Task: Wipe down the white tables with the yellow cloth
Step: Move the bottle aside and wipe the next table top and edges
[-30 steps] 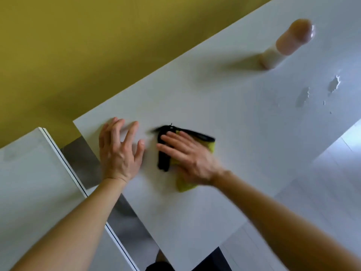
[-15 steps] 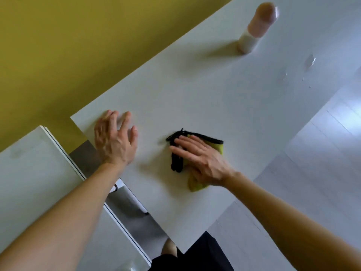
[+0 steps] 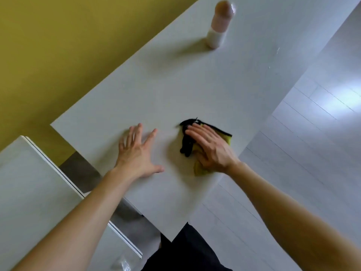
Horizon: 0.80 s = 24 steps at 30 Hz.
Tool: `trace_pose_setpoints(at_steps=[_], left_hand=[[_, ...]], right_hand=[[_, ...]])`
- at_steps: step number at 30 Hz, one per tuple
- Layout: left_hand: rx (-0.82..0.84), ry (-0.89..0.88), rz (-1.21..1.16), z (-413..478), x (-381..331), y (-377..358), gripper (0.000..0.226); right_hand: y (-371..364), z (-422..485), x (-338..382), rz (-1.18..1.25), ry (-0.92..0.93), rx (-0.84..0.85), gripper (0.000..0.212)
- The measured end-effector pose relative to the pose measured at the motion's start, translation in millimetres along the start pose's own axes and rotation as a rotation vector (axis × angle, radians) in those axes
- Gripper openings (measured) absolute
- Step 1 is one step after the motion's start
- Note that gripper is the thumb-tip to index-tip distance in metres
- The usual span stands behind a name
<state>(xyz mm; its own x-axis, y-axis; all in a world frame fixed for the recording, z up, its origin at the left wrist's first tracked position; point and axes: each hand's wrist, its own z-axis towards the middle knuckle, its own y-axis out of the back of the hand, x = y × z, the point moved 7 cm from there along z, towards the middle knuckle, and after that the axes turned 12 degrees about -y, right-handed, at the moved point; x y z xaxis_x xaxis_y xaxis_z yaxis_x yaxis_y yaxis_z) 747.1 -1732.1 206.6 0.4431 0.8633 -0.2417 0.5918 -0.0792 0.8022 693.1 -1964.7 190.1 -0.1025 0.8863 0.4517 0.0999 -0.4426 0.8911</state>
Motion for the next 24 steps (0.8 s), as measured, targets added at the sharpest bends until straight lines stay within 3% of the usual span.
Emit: trace_pose_setpoints(at_steps=[4, 7, 9, 12, 14, 16, 18, 21, 24], left_hand=[[-0.042, 0.029, 0.04, 20, -15, 9, 0.155], [-0.017, 0.087, 0.061, 27, -22, 14, 0.158], [0.002, 0.103, 0.09, 28, -27, 15, 0.16], [0.037, 0.117, 0.126, 33, -30, 15, 0.164], [0.051, 0.124, 0.142, 32, -30, 16, 0.166], [0.067, 0.119, 0.155, 32, -30, 16, 0.166], [0.066, 0.116, 0.157, 31, -31, 17, 0.165], [0.06, 0.122, 0.163, 29, -31, 19, 0.165], [0.07, 0.131, 0.182, 35, -32, 21, 0.168]], right_hand=[[56, 25, -110, 0.041, -0.575, -0.226, 0.077], [49, 23, -104, 0.053, -0.71, -0.32, 0.08], [31, 4, -63, 0.03, -0.63, -0.326, 0.078], [-7, -30, 8, 0.046, -0.249, -0.129, 0.074], [-15, -38, 15, 0.02, 0.054, 0.038, 0.071], [1, -24, -21, -0.027, 0.197, 0.116, 0.073], [35, 1, -83, -0.032, 0.031, 0.014, 0.073], [78, 24, -162, -0.012, -0.443, -0.201, 0.079], [72, 34, -152, 0.001, -0.733, -0.323, 0.083]])
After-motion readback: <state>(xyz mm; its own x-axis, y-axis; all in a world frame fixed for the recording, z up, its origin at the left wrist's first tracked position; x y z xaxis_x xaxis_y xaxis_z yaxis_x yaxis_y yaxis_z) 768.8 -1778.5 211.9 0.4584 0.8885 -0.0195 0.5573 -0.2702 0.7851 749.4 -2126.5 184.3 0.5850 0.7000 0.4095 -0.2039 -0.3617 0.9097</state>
